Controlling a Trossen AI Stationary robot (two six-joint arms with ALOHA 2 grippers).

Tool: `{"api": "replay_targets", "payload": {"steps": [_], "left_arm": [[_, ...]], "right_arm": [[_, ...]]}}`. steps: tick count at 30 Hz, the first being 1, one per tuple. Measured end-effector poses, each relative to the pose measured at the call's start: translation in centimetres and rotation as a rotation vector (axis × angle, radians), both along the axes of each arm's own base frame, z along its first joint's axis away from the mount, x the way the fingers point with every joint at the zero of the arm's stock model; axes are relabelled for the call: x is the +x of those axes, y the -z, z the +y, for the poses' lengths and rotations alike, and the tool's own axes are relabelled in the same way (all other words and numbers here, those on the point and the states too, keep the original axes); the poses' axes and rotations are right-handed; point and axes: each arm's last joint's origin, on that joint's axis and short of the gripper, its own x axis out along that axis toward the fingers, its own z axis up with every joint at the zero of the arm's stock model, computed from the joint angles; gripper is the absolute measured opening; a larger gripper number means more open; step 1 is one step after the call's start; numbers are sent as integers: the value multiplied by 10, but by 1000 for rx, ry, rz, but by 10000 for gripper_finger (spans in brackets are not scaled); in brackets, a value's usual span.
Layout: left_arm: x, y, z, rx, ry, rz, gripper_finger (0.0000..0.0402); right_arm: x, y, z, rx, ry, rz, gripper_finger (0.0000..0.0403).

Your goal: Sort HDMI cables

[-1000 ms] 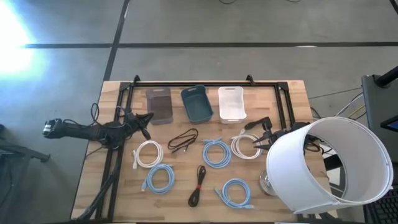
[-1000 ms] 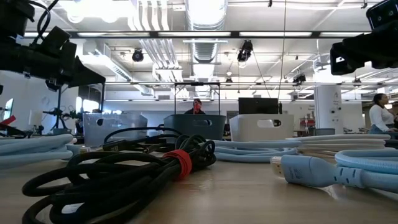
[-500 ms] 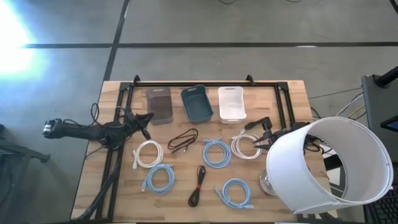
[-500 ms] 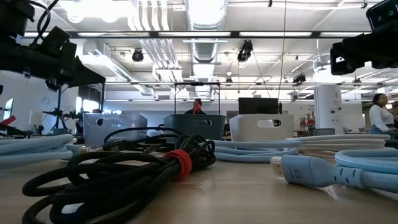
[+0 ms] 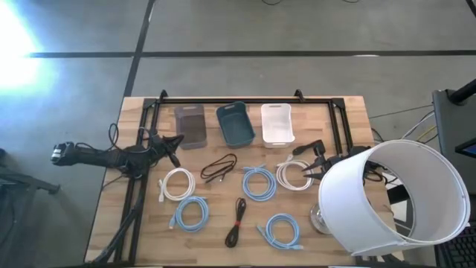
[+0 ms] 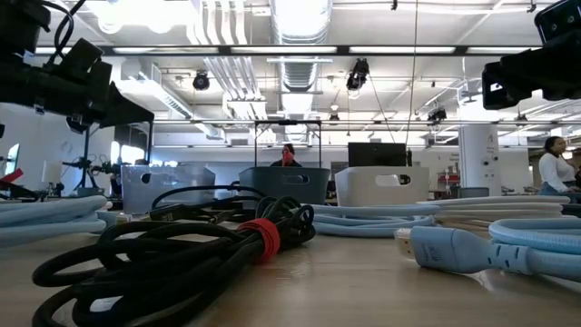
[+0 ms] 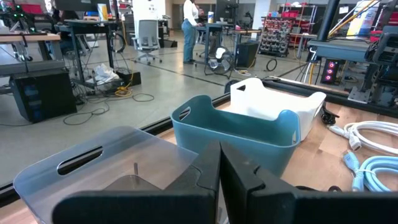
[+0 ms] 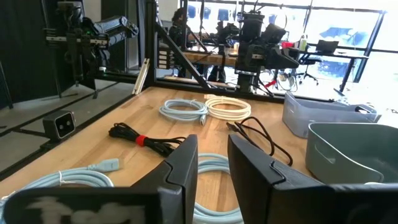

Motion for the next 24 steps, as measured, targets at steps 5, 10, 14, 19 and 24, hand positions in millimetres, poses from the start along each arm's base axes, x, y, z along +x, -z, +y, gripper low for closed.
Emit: {"api": "replay_targets", "payload": {"steps": [5, 10, 14, 19, 24], "left_arm": [[0, 0, 0, 0, 0, 0, 12], [0, 0, 0, 0, 0, 0, 12], [0, 0, 0, 0, 0, -1, 12], [0, 0, 0, 0, 0, -1, 12], [0, 0, 0, 0, 0, 0, 12]], "right_arm": [[0, 0, 0, 0, 0, -1, 72], [0, 0, 0, 0, 0, 0, 68], [0, 0, 0, 0, 0, -1, 74], [0, 0, 0, 0, 0, 0, 83], [0, 0, 0, -22, 0, -6, 88]]}}
